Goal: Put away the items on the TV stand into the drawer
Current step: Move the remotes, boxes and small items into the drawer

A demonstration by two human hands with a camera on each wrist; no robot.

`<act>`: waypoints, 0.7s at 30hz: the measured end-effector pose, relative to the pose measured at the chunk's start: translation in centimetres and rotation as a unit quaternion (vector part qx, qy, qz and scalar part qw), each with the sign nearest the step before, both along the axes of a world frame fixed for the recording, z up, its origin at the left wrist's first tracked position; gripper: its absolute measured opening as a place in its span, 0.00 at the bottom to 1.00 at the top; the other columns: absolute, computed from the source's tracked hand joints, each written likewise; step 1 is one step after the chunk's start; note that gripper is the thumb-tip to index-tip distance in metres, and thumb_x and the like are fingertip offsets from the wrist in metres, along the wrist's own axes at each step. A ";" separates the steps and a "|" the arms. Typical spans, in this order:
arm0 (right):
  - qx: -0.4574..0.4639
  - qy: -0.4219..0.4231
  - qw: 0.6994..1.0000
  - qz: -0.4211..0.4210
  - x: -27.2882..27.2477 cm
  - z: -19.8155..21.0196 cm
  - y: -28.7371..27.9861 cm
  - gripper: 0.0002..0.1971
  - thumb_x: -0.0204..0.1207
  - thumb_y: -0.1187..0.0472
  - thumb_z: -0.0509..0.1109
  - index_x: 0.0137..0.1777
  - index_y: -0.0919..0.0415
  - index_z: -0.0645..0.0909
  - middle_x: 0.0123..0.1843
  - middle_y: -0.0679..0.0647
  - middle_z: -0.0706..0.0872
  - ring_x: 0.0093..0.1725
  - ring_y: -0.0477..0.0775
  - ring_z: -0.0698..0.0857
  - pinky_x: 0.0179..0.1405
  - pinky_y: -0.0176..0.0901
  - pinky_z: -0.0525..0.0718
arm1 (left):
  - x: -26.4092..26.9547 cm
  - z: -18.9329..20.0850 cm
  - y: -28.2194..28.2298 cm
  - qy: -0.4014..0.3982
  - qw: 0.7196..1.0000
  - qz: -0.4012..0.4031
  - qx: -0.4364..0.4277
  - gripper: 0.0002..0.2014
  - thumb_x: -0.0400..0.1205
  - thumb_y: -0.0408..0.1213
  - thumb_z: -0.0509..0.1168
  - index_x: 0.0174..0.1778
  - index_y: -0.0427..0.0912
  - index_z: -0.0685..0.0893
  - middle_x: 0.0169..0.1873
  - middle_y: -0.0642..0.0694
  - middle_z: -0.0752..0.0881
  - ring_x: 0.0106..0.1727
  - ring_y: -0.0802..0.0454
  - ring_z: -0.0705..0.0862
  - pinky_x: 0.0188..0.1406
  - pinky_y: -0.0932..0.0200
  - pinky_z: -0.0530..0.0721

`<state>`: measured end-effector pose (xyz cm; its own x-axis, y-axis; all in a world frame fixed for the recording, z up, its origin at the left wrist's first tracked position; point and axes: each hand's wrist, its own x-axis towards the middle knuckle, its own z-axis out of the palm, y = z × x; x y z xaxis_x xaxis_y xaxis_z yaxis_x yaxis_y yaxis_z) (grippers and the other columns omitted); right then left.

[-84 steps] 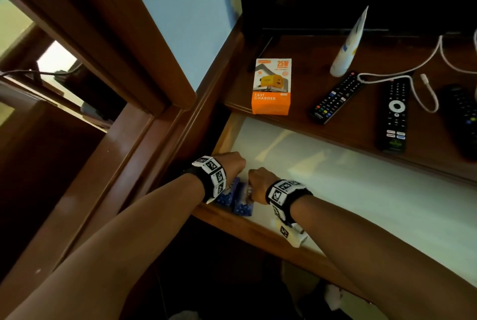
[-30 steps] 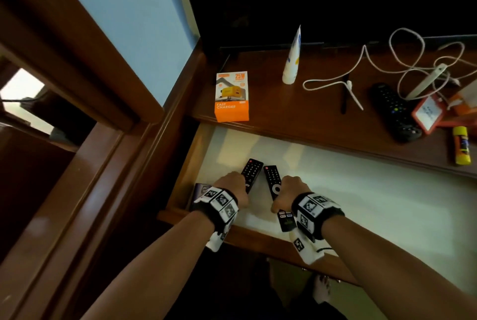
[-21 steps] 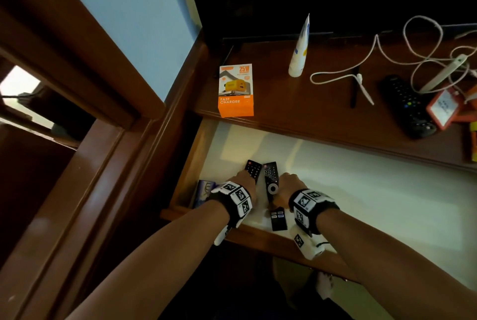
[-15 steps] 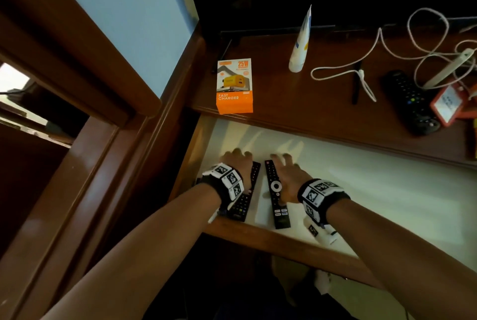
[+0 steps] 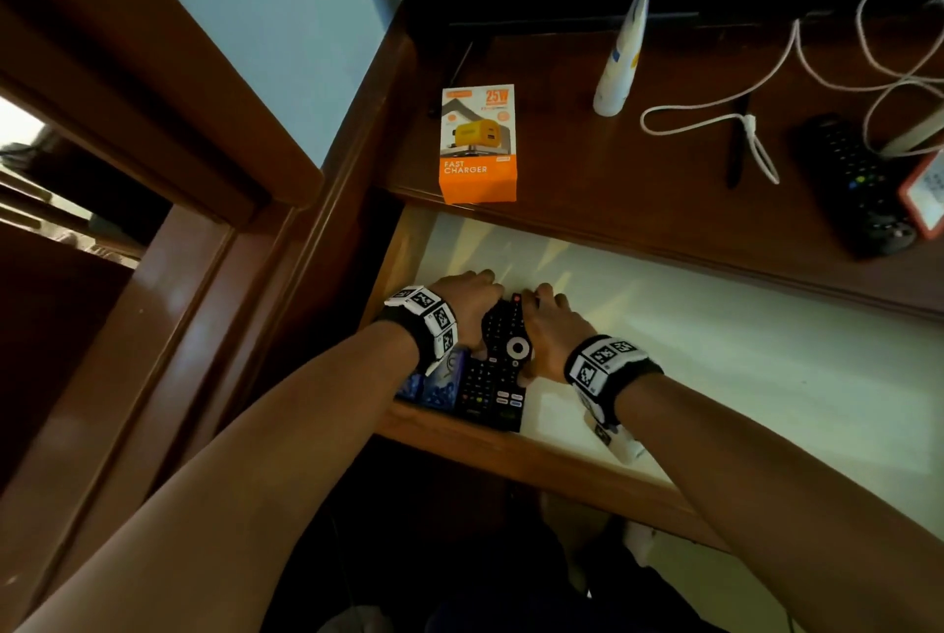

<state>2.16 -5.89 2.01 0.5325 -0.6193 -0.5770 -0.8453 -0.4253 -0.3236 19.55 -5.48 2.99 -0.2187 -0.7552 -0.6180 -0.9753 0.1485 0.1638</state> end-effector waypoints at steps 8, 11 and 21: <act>0.012 -0.043 0.998 -0.044 -1.1 0.6 0.0 0.65 0.60 0.47 0.88 0.88 0.62 0.48 0.84 0.61 0.57 0.79 0.69 0.65 0.74 0.65 0.77 | -1.3 1.8 0.2 0.003 0.999 0.044 -0.003 0.35 0.68 0.47 0.84 0.70 0.42 0.80 0.64 0.42 0.76 0.66 0.39 0.79 0.59 0.42 0.85; -0.028 -0.122 0.985 -0.116 -3.6 2.2 -0.5 0.43 0.77 0.49 0.77 0.86 0.63 0.60 0.81 0.61 0.65 0.77 0.66 0.71 0.74 0.57 0.77 | -3.1 3.6 -0.7 0.049 0.994 0.080 -0.058 0.26 0.79 0.44 0.74 0.72 0.42 0.79 0.66 0.41 0.77 0.68 0.40 0.79 0.62 0.42 0.83; -0.288 -0.239 0.848 -0.376 -18.3 10.5 -6.9 0.06 0.77 0.68 0.70 0.49 0.65 0.87 0.50 0.64 0.88 0.48 0.68 0.86 0.49 0.55 0.84 | -15.3 11.4 -7.1 0.262 0.890 0.174 -0.329 0.04 0.85 0.40 0.66 0.49 0.46 0.85 0.47 0.49 0.85 0.47 0.47 0.85 0.47 0.46 0.87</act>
